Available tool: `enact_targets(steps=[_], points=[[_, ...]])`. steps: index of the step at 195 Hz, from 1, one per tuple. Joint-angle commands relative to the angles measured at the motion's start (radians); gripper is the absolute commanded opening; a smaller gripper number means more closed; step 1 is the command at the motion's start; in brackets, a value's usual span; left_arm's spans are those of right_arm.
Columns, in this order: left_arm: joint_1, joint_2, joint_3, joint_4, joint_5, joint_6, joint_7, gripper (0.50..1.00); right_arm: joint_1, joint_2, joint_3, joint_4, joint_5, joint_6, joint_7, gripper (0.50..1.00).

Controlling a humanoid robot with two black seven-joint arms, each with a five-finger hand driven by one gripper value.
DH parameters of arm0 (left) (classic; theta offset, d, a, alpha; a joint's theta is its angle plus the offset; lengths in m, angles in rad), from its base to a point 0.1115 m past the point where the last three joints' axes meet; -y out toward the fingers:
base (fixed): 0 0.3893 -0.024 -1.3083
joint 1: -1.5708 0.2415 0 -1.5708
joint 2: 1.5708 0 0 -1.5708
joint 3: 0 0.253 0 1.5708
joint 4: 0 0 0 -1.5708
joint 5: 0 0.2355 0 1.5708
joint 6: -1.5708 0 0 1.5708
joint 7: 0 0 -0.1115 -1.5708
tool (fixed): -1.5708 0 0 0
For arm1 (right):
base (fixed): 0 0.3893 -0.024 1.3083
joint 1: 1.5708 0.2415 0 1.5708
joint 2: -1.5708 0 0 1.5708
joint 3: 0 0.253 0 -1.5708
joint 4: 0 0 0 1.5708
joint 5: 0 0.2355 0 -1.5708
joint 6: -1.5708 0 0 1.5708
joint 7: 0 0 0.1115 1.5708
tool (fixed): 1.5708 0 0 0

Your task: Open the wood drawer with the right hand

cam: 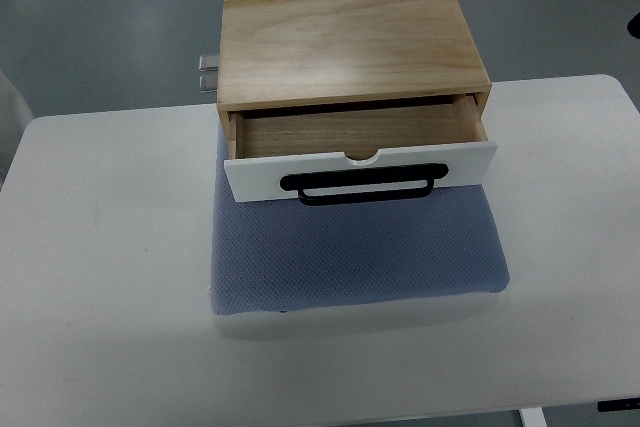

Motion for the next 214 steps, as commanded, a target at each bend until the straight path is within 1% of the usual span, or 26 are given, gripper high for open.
enact_targets(steps=[1,10,19,20,36,46,47,56,73,118,121,132,157,196,214], points=[[-0.001,0.0,0.0,0.0,0.0,-0.001,0.0,1.0,-0.043,0.058,0.072,-0.079,0.035,-0.123,0.014,0.94],[-0.001,0.0,0.0,0.0,0.0,0.0,0.0,1.0,-0.06,0.078,0.092,-0.107,0.057,-0.137,0.016,0.94],[-0.001,0.0,0.0,0.0,0.0,0.0,0.0,1.0,-0.06,0.078,0.092,-0.107,0.057,-0.137,0.016,0.94],[-0.001,0.0,0.0,0.0,0.0,0.0,0.0,1.0,-0.08,0.089,0.115,-0.136,0.084,-0.139,0.016,0.94],[-0.001,0.0,0.0,0.0,0.0,-0.001,0.0,1.0,-0.108,0.097,0.135,-0.164,0.128,-0.134,0.019,0.94],[-0.001,0.0,0.0,0.0,0.0,-0.001,0.0,1.0,-0.108,0.097,0.135,-0.164,0.128,-0.134,0.019,0.94],[0.001,0.0,0.0,0.0,0.0,0.0,0.0,1.0,-0.125,0.1,0.136,-0.17,0.141,-0.134,0.031,0.94],[-0.001,0.0,0.0,0.0,0.0,0.0,0.0,1.0,-0.137,0.104,0.137,-0.176,0.146,-0.133,0.046,0.94],[-0.001,0.0,0.0,0.0,0.0,-0.001,0.0,1.0,-0.154,0.109,0.137,-0.181,0.146,-0.134,0.062,0.94],[-0.001,0.0,0.0,0.0,0.0,0.0,0.0,1.0,-0.18,0.137,0.137,-0.19,0.146,-0.145,0.068,0.944],[-0.001,0.0,0.0,0.0,0.0,0.0,0.0,1.0,-0.188,0.14,0.137,-0.202,0.146,-0.145,0.083,0.944],[0.001,0.0,0.0,0.0,0.0,-0.001,0.0,1.0,-0.192,0.143,0.137,-0.213,0.146,-0.147,0.094,0.944],[0.001,0.0,0.0,0.0,0.0,0.0,0.0,1.0,-0.209,0.146,0.135,-0.222,0.146,-0.148,0.097,0.944],[-0.001,0.0,0.0,0.0,0.0,-0.001,0.0,1.0,-0.232,0.173,0.135,-0.222,0.144,-0.18,0.1,0.944],[-0.001,0.0,0.0,0.0,0.0,0.0,0.0,1.0,-0.234,0.173,0.135,-0.222,0.146,-0.18,0.115,0.944]])
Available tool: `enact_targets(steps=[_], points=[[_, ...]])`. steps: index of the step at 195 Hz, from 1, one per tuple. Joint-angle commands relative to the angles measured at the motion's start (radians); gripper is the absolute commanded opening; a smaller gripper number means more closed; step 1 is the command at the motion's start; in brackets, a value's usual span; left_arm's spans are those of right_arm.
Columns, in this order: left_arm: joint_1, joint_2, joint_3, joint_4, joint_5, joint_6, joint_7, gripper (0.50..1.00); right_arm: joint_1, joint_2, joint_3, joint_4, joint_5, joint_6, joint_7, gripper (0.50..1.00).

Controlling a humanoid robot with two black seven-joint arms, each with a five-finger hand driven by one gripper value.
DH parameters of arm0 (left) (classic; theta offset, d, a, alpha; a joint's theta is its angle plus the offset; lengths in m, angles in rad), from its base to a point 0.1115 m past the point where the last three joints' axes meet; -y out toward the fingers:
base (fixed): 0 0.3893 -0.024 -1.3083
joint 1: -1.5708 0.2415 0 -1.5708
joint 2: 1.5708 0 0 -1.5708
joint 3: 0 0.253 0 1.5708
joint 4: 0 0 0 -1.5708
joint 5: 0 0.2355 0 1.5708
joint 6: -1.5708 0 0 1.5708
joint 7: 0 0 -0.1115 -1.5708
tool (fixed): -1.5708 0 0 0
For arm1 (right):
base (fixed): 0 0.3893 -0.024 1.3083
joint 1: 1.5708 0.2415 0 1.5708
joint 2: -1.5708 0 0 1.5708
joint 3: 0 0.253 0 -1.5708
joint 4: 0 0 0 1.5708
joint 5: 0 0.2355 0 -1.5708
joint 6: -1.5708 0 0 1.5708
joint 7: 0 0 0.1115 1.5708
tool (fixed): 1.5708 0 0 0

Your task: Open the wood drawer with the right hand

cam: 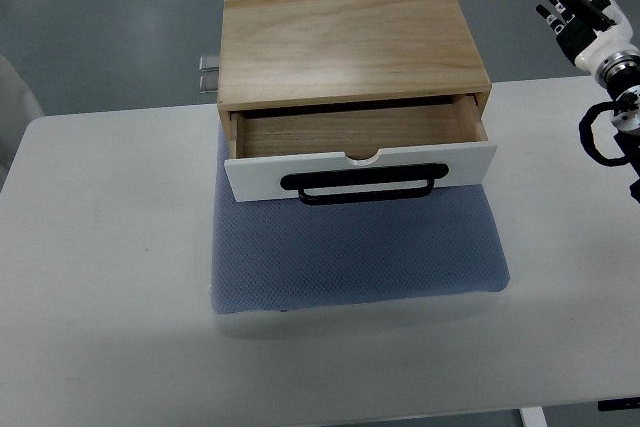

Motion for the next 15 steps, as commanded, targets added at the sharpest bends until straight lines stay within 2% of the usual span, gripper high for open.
enact_targets(steps=[1,15], points=[[-0.001,0.0,0.0,0.0,0.0,0.0,0.0,1.0,-0.003,0.002,0.001,0.001,0.001,-0.002,0.014,0.944],[0.001,0.0,0.0,0.0,0.0,0.0,0.0,1.0,-0.007,0.0,0.001,0.001,0.001,-0.003,0.031,0.944]])
